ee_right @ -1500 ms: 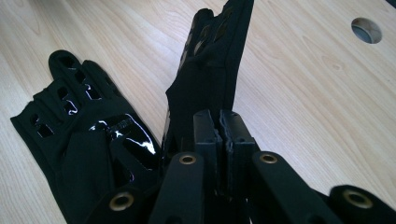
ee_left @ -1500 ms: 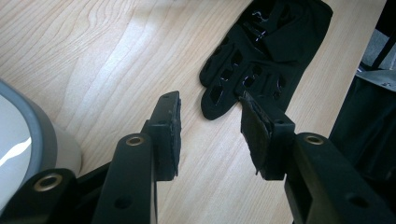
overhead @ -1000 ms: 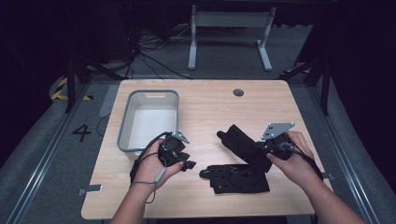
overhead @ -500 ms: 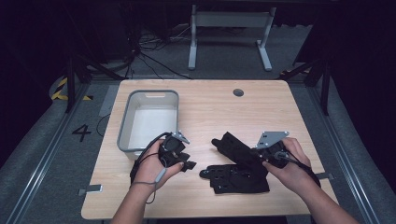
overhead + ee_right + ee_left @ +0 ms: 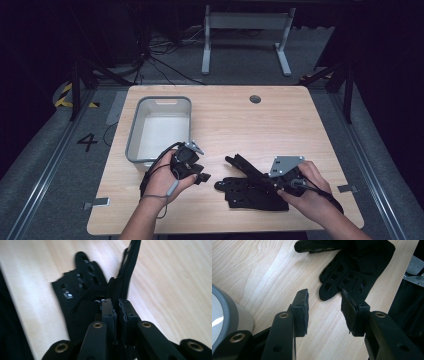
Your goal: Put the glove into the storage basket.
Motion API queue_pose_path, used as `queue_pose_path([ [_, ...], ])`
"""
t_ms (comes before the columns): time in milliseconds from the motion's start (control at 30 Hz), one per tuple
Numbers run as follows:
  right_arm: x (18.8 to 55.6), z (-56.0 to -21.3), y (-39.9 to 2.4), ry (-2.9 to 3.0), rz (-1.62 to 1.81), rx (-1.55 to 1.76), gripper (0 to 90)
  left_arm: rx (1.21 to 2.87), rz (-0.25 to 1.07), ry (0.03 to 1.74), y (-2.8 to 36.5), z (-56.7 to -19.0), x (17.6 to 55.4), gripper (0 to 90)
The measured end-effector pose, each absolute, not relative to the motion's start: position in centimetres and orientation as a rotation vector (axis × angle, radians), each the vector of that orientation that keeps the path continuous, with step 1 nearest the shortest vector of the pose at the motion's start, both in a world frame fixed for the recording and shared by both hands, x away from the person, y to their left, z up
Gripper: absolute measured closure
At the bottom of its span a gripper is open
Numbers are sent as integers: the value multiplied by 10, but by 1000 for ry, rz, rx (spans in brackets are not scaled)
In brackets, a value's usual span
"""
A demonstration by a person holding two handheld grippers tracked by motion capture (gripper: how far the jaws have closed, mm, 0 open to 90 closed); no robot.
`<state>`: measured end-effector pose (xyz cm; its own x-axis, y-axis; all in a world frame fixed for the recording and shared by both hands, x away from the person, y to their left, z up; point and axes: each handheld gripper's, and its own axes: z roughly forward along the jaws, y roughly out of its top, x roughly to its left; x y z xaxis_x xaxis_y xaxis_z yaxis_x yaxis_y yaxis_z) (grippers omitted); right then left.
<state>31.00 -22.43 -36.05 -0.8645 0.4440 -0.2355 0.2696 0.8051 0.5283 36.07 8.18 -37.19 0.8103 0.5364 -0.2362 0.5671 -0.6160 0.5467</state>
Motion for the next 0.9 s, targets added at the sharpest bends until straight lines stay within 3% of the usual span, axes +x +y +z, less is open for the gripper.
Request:
queue_pose_path([
  [167,297,-364,-220,2753,817,515,717,2372,-65,810,81,-372,360,580],
  [333,298,-353,-231,2731,914,563,704,2373,-73,811,81,-373,361,576],
  [900,337,-362,-271,2646,998,944,699,2417,-113,773,69,-378,363,577],
])
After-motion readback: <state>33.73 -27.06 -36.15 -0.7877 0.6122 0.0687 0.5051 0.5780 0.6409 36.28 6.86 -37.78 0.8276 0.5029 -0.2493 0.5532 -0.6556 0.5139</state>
